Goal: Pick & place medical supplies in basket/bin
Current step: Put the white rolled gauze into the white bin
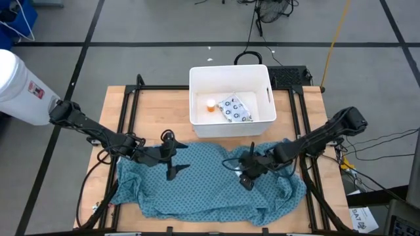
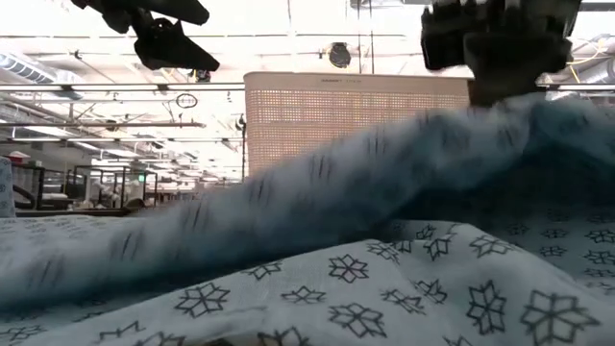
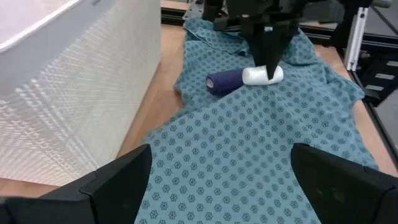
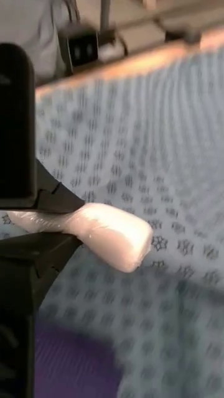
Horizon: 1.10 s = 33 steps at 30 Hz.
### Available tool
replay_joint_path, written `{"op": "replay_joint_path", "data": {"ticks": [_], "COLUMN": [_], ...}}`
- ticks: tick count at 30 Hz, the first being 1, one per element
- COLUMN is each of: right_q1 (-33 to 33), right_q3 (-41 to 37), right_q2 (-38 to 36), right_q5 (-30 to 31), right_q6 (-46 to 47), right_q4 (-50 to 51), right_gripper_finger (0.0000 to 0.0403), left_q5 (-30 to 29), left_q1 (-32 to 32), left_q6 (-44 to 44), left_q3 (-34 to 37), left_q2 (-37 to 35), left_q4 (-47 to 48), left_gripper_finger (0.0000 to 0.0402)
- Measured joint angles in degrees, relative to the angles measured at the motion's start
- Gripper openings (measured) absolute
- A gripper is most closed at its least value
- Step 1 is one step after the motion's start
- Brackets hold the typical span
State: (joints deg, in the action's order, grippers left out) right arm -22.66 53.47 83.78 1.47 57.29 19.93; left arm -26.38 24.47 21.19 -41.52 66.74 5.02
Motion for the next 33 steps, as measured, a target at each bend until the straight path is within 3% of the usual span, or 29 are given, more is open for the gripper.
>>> {"op": "replay_joint_path", "data": {"ticks": [13, 18, 24, 29, 33], "right_q1": [-0.82, -0.84, -1.08, -1.04, -1.08], "right_q3": [-0.01, 0.02, -1.11, -8.02, -13.72], "right_q2": [-5.13, -8.1, -8.14, -5.69, -4.31], "right_q5": [-1.43, 2.8, 1.86, 0.11, 2.93], "right_q6": [-11.32, -11.97, -6.08, -1.11, 2.55], "right_q4": [-21.91, -20.36, -10.39, -15.9, -20.29], "right_gripper_finger": [0.0024, 0.0024, 0.0023, 0.0024, 0.0024], "left_q5": [1.06, 2.06, 7.33, 7.09, 8.77], "left_q1": [0.02, 0.02, 0.02, -0.43, -0.71], "left_q6": [-0.04, 0.36, 0.77, 0.46, 1.18], "left_q3": [0.0, 0.25, 1.31, 1.25, 1.25], "left_q2": [0.0, 0.36, 4.04, 6.7, 7.61], "left_q4": [0.0, -0.26, -0.73, -2.53, -2.32], "left_gripper_finger": [0.0386, 0.0386, 0.0386, 0.0386, 0.0386]}}
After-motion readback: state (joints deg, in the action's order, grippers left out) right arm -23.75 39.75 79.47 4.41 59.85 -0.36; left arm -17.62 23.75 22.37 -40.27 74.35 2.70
